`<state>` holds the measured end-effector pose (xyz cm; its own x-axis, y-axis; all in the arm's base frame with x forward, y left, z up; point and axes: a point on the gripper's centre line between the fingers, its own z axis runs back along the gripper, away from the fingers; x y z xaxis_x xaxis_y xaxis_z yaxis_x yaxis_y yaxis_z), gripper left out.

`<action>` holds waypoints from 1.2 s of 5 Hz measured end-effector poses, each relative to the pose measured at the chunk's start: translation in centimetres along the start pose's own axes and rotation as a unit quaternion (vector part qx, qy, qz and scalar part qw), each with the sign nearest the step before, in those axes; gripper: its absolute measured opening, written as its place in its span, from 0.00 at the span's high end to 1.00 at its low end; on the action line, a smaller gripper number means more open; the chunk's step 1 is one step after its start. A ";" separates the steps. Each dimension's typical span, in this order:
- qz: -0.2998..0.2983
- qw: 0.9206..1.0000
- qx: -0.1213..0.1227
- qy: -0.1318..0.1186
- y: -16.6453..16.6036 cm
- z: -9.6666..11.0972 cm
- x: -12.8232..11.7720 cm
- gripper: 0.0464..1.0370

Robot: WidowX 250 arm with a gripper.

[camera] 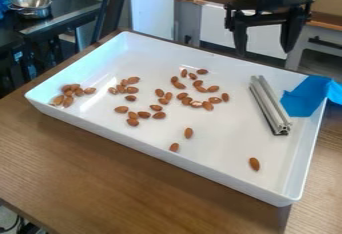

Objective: Sweep into pile

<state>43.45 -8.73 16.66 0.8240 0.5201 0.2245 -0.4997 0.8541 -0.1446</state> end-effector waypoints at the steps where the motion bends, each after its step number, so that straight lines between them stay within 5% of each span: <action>1: 0.002 1.000 0.016 0.017 0.2 -2.0 -0.4 0.04; 2: 0.003 0.999 0.034 0.017 -0.9 -4.9 -0.3 0.04; 6: -0.007 0.999 0.053 0.000 -3.2 -8.2 0.4 0.04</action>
<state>47.54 -11.34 9.34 0.8314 0.5078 0.2255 -0.5132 0.8574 -0.0389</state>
